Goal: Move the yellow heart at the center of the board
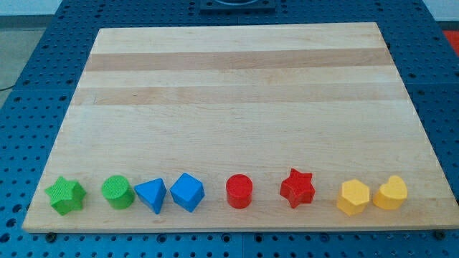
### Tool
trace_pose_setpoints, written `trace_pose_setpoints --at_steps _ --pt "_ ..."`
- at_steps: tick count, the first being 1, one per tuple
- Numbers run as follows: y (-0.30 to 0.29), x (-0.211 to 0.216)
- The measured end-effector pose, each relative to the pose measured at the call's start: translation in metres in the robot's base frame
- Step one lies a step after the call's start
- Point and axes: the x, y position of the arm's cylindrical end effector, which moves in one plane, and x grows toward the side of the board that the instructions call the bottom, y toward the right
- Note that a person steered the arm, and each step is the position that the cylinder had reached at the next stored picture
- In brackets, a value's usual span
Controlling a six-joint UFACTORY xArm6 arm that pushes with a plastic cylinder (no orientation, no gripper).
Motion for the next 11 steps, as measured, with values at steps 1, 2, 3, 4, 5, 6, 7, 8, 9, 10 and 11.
trace_pose_setpoints --at_steps 1,2,3,4,5,6,7,8,9,10,11 --pt "-0.028 0.009" --pt "-0.078 0.012" --pt "-0.084 0.011" --pt "-0.098 0.001" --pt "-0.127 0.001" --pt "-0.137 -0.001" --pt "-0.146 -0.027" --pt "-0.170 -0.049" --pt "-0.211 -0.067" --pt "-0.222 -0.111" --pt "-0.234 -0.146"
